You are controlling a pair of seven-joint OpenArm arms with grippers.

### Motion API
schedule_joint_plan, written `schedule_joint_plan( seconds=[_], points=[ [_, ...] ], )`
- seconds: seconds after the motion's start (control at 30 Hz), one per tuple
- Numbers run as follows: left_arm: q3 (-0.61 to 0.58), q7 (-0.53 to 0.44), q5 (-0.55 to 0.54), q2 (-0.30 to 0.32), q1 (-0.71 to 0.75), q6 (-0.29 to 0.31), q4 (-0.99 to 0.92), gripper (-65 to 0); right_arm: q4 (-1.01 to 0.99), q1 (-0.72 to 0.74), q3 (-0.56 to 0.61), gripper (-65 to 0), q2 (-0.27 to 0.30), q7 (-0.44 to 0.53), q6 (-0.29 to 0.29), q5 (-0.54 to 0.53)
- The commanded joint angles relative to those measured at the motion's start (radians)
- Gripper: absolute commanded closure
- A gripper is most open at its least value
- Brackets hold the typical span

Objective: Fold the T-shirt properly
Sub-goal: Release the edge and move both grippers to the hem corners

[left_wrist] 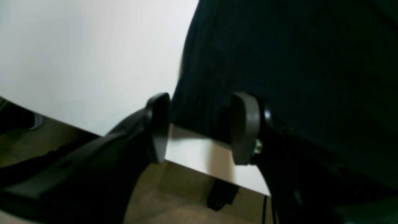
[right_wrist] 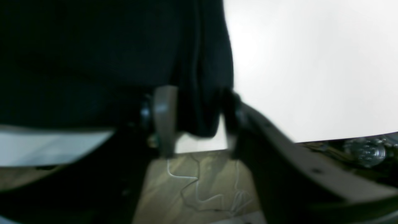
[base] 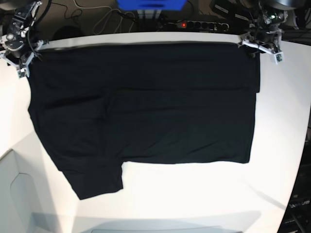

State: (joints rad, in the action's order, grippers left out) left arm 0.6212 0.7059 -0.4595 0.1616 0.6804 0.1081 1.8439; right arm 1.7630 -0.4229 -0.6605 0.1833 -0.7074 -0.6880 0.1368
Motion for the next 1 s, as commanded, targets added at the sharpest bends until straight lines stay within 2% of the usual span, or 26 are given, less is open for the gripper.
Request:
schedule_joint_plan(
  seconds=[0.0,0.2,0.27,0.47,0.57,0.7,0.77,0.87,0.97],
  points=[
    [0.010,-0.022,-0.003,0.016,0.006,-0.002,0.041,-30.7,0.044,0.000,-0.009,-30.6,0.015,0.013,-0.010,-0.004],
    [0.119,-0.022,-0.011,-0.009,-0.004,0.002,0.139,-30.8,0.157,0.015,-0.009,-32.1,-0.006,0.010,-0.010,-0.004],
    [0.156,-0.024,-0.011,-0.010,-0.040,0.002,0.147,-31.8,0.171,0.068,-0.009,-32.1,-0.012,0.010,-0.010,-0.004],
    [0.179,-0.022,-0.005,-0.001,-0.210,0.002,0.144,-42.8,0.143,0.281,0.048,-32.3,-0.014,0.009,-0.010,-0.004],
    [0.176,-0.021,-0.003,-0.004,-0.342,0.003,0.124,-43.1,0.047,0.416,0.110,-32.4,-0.009,0.009,-0.010,-0.003],
    [0.111,-0.021,-0.002,0.003,-0.485,0.003,0.061,-43.1,-0.143,0.595,0.156,-32.5,-0.006,0.013,-0.010,-0.003],
    [0.072,-0.021,-0.002,0.031,-0.549,0.003,0.017,-43.1,-0.254,0.684,0.178,-32.5,-0.003,0.021,-0.010,-0.003],
    [-0.019,-0.024,-0.002,0.071,-0.638,-0.005,-0.099,-43.1,-0.456,0.819,0.229,-32.4,0.035,0.022,-0.010,-0.003],
    [-0.073,-0.029,-0.002,0.103,-0.712,-0.005,-0.214,-43.1,-0.638,0.922,0.255,-32.5,0.052,0.056,0.037,-0.004]
  ],
)
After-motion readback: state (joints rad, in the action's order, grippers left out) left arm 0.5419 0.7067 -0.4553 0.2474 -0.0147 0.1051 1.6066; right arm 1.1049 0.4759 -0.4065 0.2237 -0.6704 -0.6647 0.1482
